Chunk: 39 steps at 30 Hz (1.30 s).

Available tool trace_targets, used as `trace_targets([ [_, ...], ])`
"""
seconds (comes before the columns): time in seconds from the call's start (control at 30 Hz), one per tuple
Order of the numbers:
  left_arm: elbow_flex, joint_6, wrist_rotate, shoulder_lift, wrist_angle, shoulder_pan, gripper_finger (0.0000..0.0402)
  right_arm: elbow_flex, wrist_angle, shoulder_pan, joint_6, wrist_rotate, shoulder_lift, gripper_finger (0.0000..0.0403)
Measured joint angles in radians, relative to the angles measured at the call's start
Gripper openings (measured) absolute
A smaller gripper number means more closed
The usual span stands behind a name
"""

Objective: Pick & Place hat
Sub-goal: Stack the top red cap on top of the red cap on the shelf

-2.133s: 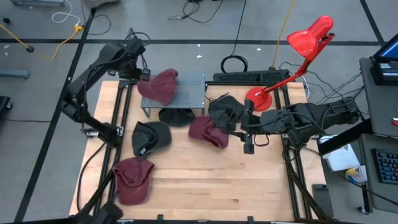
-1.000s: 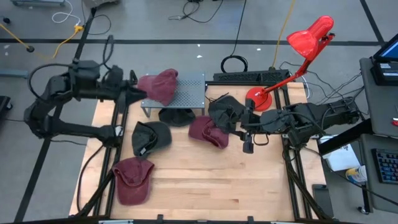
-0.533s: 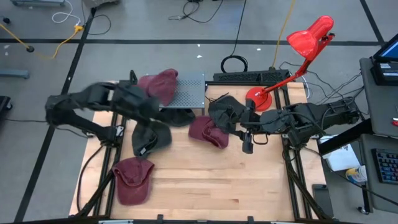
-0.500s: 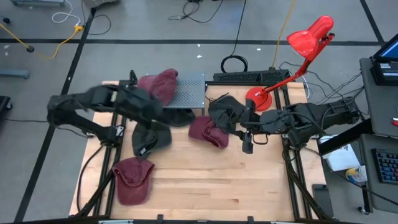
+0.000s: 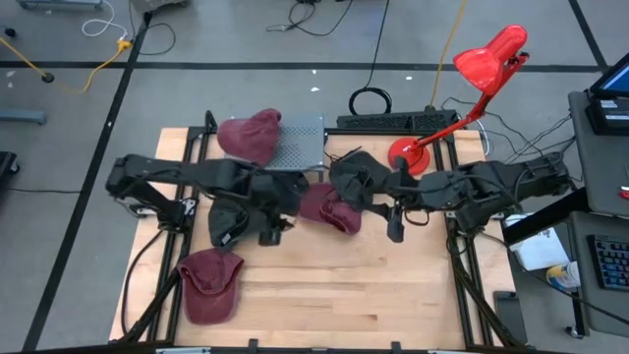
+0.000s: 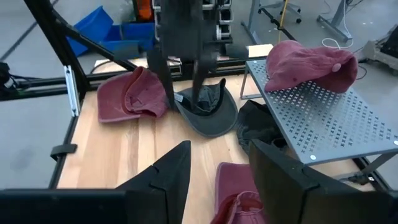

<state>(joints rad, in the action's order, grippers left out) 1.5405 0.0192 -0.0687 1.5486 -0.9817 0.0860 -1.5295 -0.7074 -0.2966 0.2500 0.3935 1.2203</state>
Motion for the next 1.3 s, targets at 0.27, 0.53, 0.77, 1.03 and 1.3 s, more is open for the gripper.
trace_targets([
  [0.27, 0.0, -0.056, 0.146, 0.148, 0.042, 0.0, 0.0208, 0.0, 0.042, 0.0, -0.004, -0.001, -0.026, 0.0157],
  [0.53, 0.0, -0.112, 0.212, 0.286, 0.147, 0.0, 0.025, 0.0, 0.05, 0.0, -0.007, -0.002, -0.037, 0.0157],
  [0.77, -0.001, -0.113, 0.279, 0.404, 0.183, -0.002, 0.0251, 0.0, 0.049, 0.0, -0.04, -0.002, -0.037, 0.0157],
  [1.03, -0.001, -0.113, 0.346, 0.51, 0.2, -0.012, 0.0232, 0.0, 0.049, 0.0, -0.053, -0.003, -0.037, 0.0157],
  [1.3, -0.001, -0.084, 0.34, 0.521, 0.205, -0.02, 0.0203, 0.0, 0.049, 0.0, -0.056, -0.009, -0.037, 0.0157],
])
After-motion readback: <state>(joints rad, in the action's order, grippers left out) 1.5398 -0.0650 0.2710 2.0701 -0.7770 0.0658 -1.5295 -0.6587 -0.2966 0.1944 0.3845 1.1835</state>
